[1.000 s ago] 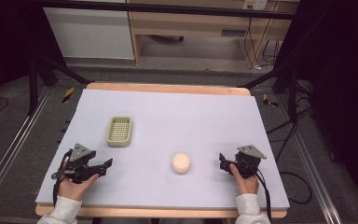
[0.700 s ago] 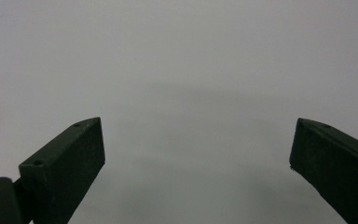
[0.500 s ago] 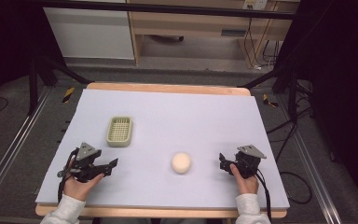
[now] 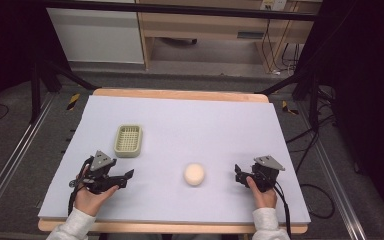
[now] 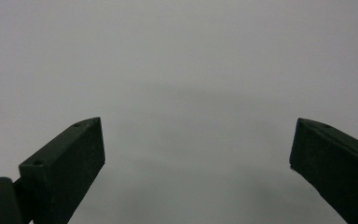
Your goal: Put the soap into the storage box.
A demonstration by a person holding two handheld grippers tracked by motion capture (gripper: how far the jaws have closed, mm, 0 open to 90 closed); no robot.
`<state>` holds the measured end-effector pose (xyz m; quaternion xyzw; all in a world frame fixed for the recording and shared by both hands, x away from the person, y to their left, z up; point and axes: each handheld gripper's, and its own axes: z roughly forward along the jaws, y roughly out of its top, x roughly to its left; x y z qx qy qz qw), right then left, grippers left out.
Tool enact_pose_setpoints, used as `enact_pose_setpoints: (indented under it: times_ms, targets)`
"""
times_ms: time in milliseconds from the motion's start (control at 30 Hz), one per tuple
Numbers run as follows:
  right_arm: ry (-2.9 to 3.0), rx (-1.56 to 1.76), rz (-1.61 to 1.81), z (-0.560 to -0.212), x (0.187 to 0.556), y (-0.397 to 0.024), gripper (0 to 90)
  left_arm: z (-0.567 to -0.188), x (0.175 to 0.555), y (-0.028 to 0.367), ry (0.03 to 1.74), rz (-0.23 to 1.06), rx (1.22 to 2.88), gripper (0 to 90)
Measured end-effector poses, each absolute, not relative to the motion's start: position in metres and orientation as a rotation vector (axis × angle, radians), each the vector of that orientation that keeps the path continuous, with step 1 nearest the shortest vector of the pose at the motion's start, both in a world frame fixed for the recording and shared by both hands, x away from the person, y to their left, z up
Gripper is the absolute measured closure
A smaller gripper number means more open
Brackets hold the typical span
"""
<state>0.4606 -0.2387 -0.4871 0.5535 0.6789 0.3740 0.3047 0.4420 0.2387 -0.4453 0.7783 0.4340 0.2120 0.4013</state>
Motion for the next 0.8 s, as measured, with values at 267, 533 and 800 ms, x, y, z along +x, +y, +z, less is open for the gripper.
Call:
enact_pose_setpoints:
  times_ms: [267, 533, 800]
  targets:
    - [1.788, 1.459, 1.016, -0.487, 0.459, -0.240, 3.6, -0.439, 0.444, 0.227, 1.067, 0.530, 1.983, 23.3]
    - [1.779, 1.475, 1.022, -0.487, 0.460, -0.242, 3.5, -0.433, 0.449, 0.210, 1.040, 0.516, 1.984, 23.0]
    - [1.747, 1.484, 1.043, -0.486, 0.458, -0.243, 3.6, -0.432, 0.452, 0.197, 1.016, 0.507, 2.001, 22.9]
